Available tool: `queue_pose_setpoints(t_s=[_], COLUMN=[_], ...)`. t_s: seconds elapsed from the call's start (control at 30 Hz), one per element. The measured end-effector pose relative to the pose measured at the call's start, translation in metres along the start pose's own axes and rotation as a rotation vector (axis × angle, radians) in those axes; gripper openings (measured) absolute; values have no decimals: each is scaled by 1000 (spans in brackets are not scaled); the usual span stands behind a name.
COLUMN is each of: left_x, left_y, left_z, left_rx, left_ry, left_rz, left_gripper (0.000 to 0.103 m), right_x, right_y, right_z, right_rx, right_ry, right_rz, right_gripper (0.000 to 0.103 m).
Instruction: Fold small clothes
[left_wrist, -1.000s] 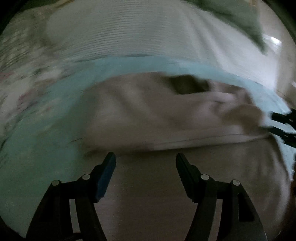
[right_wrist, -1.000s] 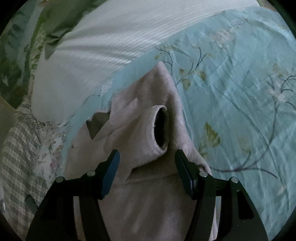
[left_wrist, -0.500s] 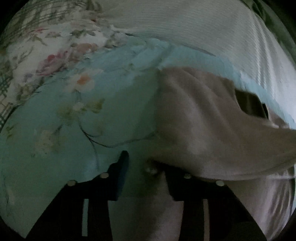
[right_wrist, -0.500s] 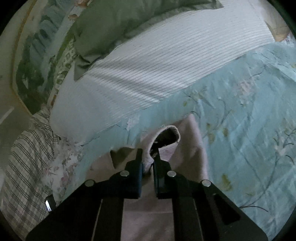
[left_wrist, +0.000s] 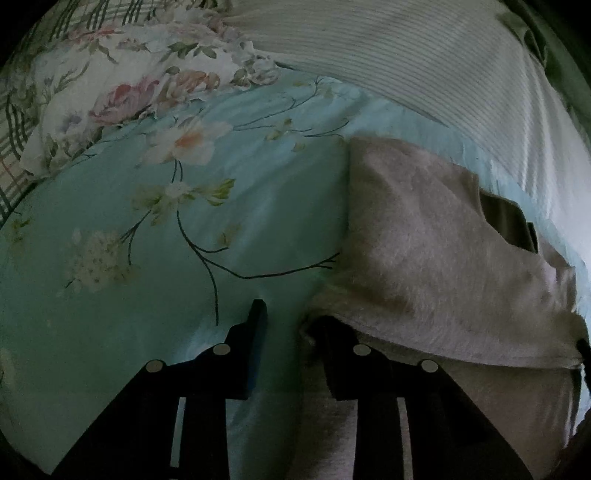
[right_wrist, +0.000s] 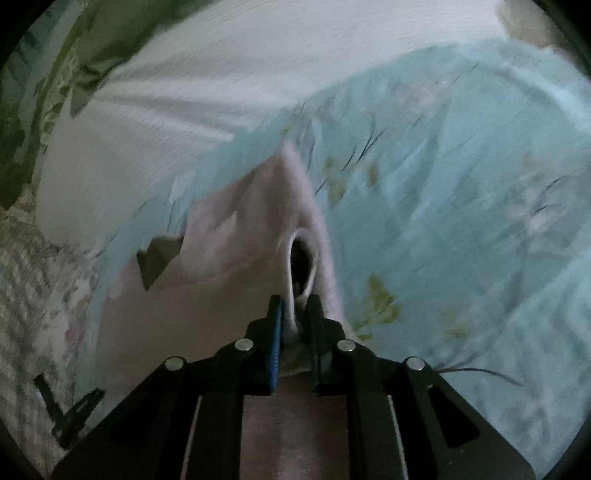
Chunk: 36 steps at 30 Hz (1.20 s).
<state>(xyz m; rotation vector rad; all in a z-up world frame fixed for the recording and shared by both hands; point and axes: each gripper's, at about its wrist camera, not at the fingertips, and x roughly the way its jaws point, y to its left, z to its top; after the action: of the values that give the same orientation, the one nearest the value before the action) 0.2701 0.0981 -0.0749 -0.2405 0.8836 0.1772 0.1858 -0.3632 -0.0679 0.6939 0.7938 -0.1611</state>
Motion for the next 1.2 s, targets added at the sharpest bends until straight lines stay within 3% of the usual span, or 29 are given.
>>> queue_pose_setpoints(t_s=[0.07, 0.13, 0.2, 0.27, 0.37, 0.4, 0.43, 0.5, 0.53, 0.77, 0.9, 1.07, 1.2], left_x=[1, 1, 2, 2, 2, 2, 3, 4, 4, -8, -26, -57, -81], left_y=[1, 1, -2, -4, -4, -2, 0, 2, 2, -1, 2, 14, 22], left_z=[0, 0, 0, -1, -1, 0, 0, 2, 2, -2, -19, -46, -78], left_rx=[-4, -2, 12, 20, 19, 15, 9, 1, -1, 30, 61, 114, 183], left_ry=[1, 2, -3, -6, -5, -3, 0, 6, 8, 28, 49, 78, 99], left_rz=[-2, 2, 18, 30, 28, 22, 15, 6, 4, 13, -20, -77, -82], left_gripper=[30, 30, 31, 31, 31, 32, 32, 33, 34, 34, 33, 32, 33], right_x=[-19, -33, -26, -5, 27, 34, 35, 27, 18, -36, -60, -83, -101], right_y=[6, 17, 34, 44, 38, 27, 16, 10, 10, 7, 7, 3, 0], right_z=[2, 3, 2, -3, -10, -11, -10, -7, -6, -11, -33, -67, -104], right_rx=[-20, -46, -101, -130, -146, -126, -90, -62, -70, -79, -98, -121, -181], right_ry=[-81, -133, -92, 8, 107, 122, 124, 113, 96, 62, 83, 124, 175], right_rz=[-33, -9, 57, 120, 13, -14, 6, 10, -2, 30, 43, 58, 9], right_gripper=[15, 15, 15, 15, 15, 9, 3, 3, 7, 10, 39, 40, 40])
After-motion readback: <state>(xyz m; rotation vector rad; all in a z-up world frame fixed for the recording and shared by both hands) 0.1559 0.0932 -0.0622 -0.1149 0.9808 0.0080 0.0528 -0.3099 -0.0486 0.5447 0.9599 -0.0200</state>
